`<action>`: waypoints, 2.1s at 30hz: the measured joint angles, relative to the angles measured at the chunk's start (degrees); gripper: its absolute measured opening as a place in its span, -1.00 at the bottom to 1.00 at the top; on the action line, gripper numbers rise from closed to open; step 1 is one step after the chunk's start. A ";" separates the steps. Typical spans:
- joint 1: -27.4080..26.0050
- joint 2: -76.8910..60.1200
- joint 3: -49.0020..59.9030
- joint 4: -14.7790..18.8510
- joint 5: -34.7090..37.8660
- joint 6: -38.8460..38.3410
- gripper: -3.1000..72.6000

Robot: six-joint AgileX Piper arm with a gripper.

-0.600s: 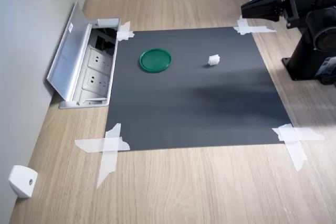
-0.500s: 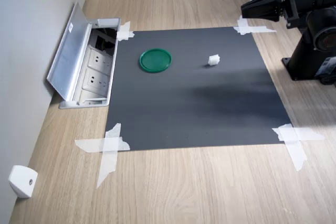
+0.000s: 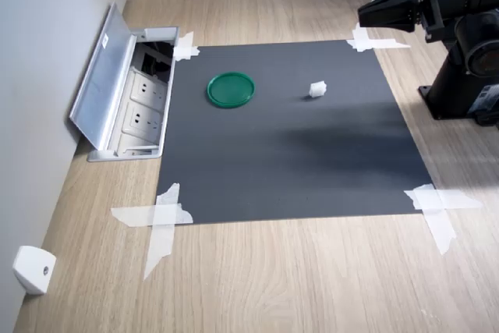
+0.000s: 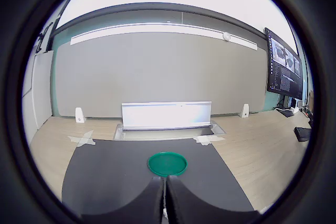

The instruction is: Grasp a white terminal and put it on the green lid.

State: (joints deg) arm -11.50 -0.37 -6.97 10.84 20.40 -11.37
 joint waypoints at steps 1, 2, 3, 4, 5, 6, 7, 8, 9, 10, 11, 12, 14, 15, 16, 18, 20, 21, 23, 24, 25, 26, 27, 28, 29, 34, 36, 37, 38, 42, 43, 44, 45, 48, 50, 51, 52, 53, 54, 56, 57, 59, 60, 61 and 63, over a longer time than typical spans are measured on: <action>0.00 0.00 0.00 0.00 0.00 0.00 -0.94; 0.00 0.00 0.00 0.00 0.00 0.00 -0.94; 0.00 0.00 0.00 0.00 0.00 0.00 -0.94; 0.00 0.00 0.00 0.00 0.00 0.00 -0.94; 0.00 0.05 0.00 0.00 0.00 0.00 -0.94; 0.00 0.04 0.00 0.05 0.00 0.00 -0.94; 0.00 0.07 0.13 0.20 0.00 0.00 -0.94; 0.00 0.19 0.41 0.21 -0.06 0.00 -0.94; 0.00 0.42 0.84 0.21 -0.06 0.00 -0.94; 0.00 0.61 1.31 0.21 -0.01 0.00 -0.94; 0.00 0.62 1.69 0.21 0.07 0.00 -0.94; 0.00 0.62 1.89 0.21 0.22 0.00 -0.94; 0.00 0.62 1.87 0.21 0.13 0.00 -0.94; 0.00 0.62 1.87 0.21 0.14 0.00 -0.94; 0.00 0.62 1.87 0.21 0.14 0.00 -0.94; 0.00 0.62 1.87 0.21 0.14 0.00 -0.94; 0.00 0.62 1.87 0.21 0.14 0.00 -0.94; 0.00 0.62 1.87 0.21 0.14 0.00 -0.94; 0.00 0.62 1.87 0.21 0.14 0.00 -0.94; 0.00 0.62 1.87 0.21 0.14 0.00 -0.94; 0.00 0.62 1.80 0.21 0.14 0.00 -0.94; 0.00 0.76 1.48 0.21 0.14 0.00 -0.94; 0.00 1.19 1.08 0.21 0.20 0.00 -0.94; 0.00 1.96 0.36 0.21 0.20 0.00 -0.94; 0.00 3.01 -0.55 0.21 0.20 0.00 -0.94; 0.00 10.66 -6.96 -1.68 2.67 0.00 -0.94; 0.00 14.95 -10.69 -3.27 5.49 0.00 -0.94; 0.00 17.20 -13.11 -4.13 7.27 0.00 -0.94; 0.00 19.50 -14.81 -5.07 9.36 0.00 -0.94; 0.00 28.12 -22.74 -7.99 18.56 0.00 -0.94; 0.00 30.30 -24.61 -8.31 21.01 0.00 -0.94; 0.00 32.41 -26.30 -8.47 23.23 0.00 -0.94; 0.00 34.45 -27.76 -8.60 25.26 -0.07 -0.94; 0.00 39.78 -30.89 -8.72 29.84 -2.28 -0.94; 0.00 43.17 -32.12 -8.73 32.00 -4.83 -0.94; 0.00 44.72 -32.40 -8.64 32.73 -6.09 -0.94; 0.00 46.22 -32.55 -8.52 33.16 -7.10 -0.94; 0.00 47.65 -32.67 -8.48 33.47 -8.05 -0.94; 0.00 48.81 -32.66 -8.48 33.69 -8.93 -0.94; 0.00 51.72 -32.66 -8.53 34.62 -10.68 -0.94; 0.00 53.13 -32.66 -8.59 34.87 -11.36 -0.94; 0.00 55.34 -32.66 -8.64 34.92 -12.65 -0.90; 0.00 56.29 -32.66 -8.70 34.92 -13.28 -0.87; 0.00 57.00 -32.66 -8.77 34.92 -13.61 -0.81; 0.00 57.77 -32.72 -8.81 34.94 -13.77 -0.67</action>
State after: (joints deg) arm -11.50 57.40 -39.69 2.02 55.34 -25.15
